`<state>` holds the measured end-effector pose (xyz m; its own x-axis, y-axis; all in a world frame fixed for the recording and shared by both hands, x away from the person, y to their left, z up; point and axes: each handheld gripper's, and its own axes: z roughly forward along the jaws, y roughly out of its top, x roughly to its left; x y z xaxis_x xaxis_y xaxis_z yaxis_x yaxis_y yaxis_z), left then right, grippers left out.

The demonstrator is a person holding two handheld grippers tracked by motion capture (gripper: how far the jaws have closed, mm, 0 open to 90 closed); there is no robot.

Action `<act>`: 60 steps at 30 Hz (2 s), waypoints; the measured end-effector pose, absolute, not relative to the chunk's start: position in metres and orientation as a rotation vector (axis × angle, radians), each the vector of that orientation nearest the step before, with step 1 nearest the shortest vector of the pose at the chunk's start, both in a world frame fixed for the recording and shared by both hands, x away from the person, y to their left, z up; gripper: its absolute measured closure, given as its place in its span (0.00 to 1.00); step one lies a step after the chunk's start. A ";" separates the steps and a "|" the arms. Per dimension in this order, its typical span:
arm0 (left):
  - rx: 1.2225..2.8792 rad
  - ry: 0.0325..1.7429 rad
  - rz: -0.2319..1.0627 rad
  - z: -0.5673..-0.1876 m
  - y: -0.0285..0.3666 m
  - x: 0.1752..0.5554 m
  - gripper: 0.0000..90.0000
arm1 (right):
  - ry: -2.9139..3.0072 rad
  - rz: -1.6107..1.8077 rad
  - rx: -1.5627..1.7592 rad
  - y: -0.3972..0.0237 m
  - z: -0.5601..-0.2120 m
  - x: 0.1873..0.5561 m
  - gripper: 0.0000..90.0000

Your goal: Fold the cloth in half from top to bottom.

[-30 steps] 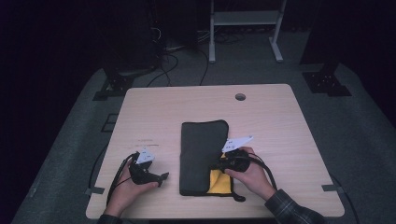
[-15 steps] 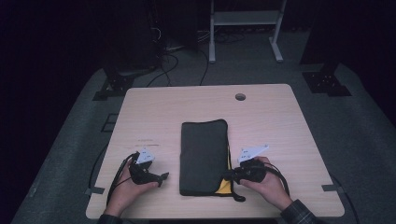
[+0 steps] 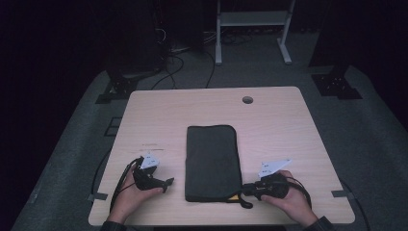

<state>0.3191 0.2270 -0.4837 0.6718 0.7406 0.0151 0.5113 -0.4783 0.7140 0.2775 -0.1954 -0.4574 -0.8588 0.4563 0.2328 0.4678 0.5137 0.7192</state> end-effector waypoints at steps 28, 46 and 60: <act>2.106 0.908 0.353 -0.456 0.218 0.352 0.47 | -2.785 -1.455 -1.076 -0.199 -0.441 0.372 0.56; 2.113 0.911 0.344 -0.447 0.185 0.439 0.52 | -2.824 -1.419 -1.097 -0.171 -0.445 0.454 0.53; 2.182 0.973 0.368 -0.458 0.167 0.488 0.51 | -2.811 -1.386 -1.199 -0.160 -0.471 0.493 0.48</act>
<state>0.4879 0.1666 -0.4579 0.6760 0.7364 -0.0262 0.5347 -0.4658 0.7051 0.4929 -0.1604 -0.4713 -0.7248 0.6795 0.1139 0.5040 0.4102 0.7601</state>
